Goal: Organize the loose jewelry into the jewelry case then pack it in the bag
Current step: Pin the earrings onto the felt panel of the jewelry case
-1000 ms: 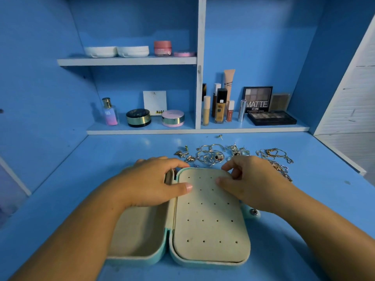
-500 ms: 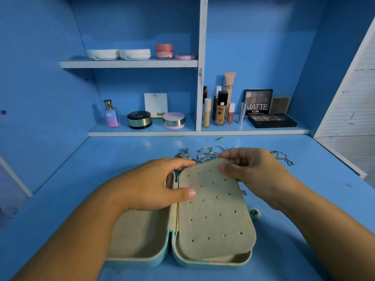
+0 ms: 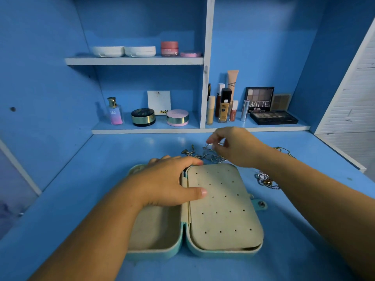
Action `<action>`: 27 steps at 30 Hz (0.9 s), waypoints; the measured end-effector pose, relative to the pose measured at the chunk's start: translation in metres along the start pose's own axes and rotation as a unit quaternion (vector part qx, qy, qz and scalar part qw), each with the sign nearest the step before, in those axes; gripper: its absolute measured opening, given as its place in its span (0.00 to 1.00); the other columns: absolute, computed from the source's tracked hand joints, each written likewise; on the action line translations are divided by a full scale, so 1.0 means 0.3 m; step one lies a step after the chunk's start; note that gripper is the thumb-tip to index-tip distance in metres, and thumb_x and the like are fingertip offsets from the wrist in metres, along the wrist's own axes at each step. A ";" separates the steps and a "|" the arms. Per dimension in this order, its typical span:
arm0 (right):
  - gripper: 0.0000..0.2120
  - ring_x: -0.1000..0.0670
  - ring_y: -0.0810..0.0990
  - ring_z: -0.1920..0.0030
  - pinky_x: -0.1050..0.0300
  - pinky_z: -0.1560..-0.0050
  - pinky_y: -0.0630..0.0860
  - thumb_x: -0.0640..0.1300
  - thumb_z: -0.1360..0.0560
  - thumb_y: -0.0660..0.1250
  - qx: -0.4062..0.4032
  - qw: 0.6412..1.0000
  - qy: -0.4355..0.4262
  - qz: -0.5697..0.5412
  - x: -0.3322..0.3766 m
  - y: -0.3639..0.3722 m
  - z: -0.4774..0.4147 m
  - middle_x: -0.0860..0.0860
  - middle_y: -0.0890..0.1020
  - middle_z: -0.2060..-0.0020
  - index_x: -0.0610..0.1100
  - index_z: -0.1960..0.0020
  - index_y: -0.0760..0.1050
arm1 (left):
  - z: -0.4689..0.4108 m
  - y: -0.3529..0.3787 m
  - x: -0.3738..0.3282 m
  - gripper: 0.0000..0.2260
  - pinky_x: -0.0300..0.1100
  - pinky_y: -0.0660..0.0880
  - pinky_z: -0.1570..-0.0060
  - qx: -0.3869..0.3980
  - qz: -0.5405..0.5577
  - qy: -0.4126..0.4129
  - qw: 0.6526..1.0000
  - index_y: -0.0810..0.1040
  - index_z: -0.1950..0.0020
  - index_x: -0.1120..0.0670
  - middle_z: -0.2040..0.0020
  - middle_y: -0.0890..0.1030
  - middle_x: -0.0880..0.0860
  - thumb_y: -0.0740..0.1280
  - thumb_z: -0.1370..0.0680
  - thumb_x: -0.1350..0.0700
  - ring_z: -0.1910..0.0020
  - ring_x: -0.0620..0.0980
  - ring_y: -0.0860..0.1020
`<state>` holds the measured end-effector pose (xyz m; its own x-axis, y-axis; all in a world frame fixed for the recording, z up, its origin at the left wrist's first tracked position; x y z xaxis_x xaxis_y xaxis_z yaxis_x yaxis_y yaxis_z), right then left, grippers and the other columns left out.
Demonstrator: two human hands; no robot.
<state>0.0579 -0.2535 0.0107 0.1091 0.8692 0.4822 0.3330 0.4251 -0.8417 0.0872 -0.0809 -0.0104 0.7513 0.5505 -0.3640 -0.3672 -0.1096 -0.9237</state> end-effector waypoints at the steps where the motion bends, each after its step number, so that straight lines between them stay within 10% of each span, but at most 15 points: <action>1: 0.11 0.60 0.73 0.62 0.72 0.63 0.67 0.41 0.22 0.62 0.016 0.999 -0.019 0.033 0.013 0.026 -0.036 0.54 0.79 0.49 0.49 0.42 0.78 | 0.000 0.000 0.001 0.30 0.45 0.63 0.35 0.000 0.001 0.000 1.000 0.59 0.30 0.29 0.30 0.67 0.39 0.66 0.30 0.32 0.31 0.48 0.63; 7: 0.23 0.48 0.75 0.40 0.53 0.40 0.72 0.31 0.24 0.60 0.138 0.973 -0.051 0.176 0.065 0.154 -0.185 0.50 0.76 0.38 0.52 0.35 0.74 | 0.004 -0.008 -0.014 0.30 0.44 0.64 0.40 -0.012 -0.014 0.008 1.000 0.59 0.30 0.29 0.31 0.68 0.39 0.65 0.29 0.31 0.33 0.48 0.65; 21: 0.07 0.63 0.78 0.59 0.77 0.58 0.69 0.42 0.25 0.70 0.017 0.994 -0.100 0.050 0.111 -0.040 0.025 0.57 0.82 0.58 0.49 0.48 0.80 | 0.010 -0.015 -0.017 0.31 0.43 0.62 0.40 -0.013 -0.028 0.010 0.999 0.60 0.28 0.32 0.29 0.68 0.42 0.65 0.29 0.31 0.32 0.50 0.65; 27: 0.06 0.60 0.78 0.57 0.64 0.53 0.75 0.42 0.29 0.74 -0.020 0.990 -0.141 0.017 0.091 -0.049 0.214 0.59 0.82 0.59 0.52 0.54 0.83 | 0.014 -0.017 -0.028 0.30 0.39 0.59 0.44 -0.027 -0.029 0.013 0.999 0.61 0.28 0.33 0.29 0.67 0.40 0.66 0.28 0.33 0.33 0.46 0.66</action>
<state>-0.0041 -0.2199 0.0205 -0.1428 0.9215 0.3613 0.3705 0.3882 -0.8438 0.0804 -0.0817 -0.0022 0.7848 0.5354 -0.3122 -0.2931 -0.1232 -0.9481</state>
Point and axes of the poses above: each hand's wrist, its own z-axis away from the middle knuckle, its own y-axis out of the palm, x = y × z, the point moved 7 cm from there along -z, towards the middle knuckle
